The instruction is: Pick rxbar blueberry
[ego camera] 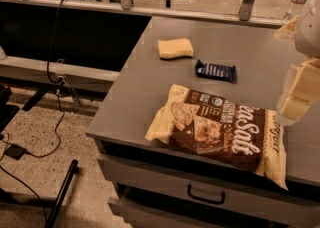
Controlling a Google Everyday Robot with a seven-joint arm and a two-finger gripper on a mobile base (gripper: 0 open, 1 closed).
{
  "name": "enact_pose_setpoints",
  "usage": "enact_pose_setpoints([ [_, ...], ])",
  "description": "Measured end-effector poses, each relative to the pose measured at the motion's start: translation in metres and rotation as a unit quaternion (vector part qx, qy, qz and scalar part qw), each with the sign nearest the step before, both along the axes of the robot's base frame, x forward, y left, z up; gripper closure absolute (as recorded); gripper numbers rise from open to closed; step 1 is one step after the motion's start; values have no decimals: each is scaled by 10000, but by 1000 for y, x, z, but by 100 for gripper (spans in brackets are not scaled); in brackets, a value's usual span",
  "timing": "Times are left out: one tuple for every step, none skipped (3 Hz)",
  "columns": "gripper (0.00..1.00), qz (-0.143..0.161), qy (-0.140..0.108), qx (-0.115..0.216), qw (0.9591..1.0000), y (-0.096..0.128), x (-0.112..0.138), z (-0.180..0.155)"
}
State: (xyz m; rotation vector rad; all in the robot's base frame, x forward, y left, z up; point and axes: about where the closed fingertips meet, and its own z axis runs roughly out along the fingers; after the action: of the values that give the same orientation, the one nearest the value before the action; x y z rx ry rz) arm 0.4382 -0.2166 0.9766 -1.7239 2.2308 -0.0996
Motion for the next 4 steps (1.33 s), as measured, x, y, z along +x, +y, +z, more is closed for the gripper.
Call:
enact_pose_setpoints([
  [0, 26, -43, 26, 10000, 1, 9, 0],
  [0, 134, -187, 128, 9997, 4, 44, 0],
  [0, 177, -328, 486, 9981, 13, 98, -4],
  [0, 45, -304, 791, 9964, 27, 168, -15],
])
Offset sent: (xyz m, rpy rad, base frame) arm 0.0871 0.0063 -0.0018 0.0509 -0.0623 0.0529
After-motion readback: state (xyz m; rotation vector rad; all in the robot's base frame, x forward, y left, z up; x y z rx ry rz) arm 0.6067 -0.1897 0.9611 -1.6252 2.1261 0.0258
